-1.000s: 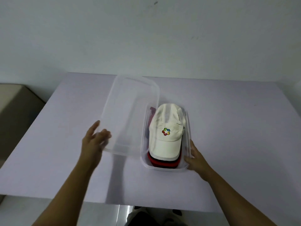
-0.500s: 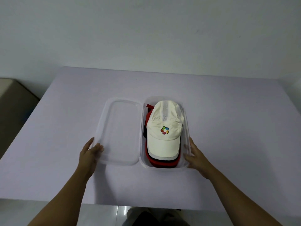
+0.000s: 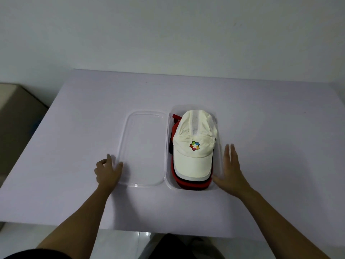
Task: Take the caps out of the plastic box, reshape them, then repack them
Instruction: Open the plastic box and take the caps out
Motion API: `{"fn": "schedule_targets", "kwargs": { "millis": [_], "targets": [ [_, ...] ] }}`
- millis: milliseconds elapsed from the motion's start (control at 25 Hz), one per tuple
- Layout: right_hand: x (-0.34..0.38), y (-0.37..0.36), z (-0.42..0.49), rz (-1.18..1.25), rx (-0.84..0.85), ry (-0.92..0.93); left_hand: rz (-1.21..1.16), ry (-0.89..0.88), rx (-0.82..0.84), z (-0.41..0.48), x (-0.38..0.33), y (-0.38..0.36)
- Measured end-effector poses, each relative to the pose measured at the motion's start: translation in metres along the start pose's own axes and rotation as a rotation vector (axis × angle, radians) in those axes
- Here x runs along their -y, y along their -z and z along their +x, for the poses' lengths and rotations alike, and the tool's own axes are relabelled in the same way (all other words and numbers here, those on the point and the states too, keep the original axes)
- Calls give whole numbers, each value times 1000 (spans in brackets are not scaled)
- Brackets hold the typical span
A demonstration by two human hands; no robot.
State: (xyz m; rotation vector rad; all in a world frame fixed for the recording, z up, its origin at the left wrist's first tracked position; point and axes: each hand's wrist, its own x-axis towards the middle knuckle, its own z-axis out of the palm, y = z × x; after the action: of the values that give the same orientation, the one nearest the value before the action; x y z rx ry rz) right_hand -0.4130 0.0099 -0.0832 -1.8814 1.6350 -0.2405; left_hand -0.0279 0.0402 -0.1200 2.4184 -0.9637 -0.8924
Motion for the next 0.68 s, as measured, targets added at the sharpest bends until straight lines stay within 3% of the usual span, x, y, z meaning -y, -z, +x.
{"fn": "schedule_targets", "kwargs": {
  "millis": [80,160,240,360,600,680],
  "targets": [
    [14,6,9,-181,-57,269,-52,-137,-108,-10,-27,-8],
    [27,6,22,-348,78,417,-86,-333,-57,-20,-65,-25],
    [40,5,33,-467,252,366,-66,-439,109,-34,-105,-48],
    [52,7,42,-627,354,285,-27,-398,279,-57,-139,-78],
    [74,13,40,-519,500,163,-65,-280,195,-63,-137,-89],
    [84,23,36,-416,411,178,-85,-281,194,-61,-136,-89]
  ]
}}
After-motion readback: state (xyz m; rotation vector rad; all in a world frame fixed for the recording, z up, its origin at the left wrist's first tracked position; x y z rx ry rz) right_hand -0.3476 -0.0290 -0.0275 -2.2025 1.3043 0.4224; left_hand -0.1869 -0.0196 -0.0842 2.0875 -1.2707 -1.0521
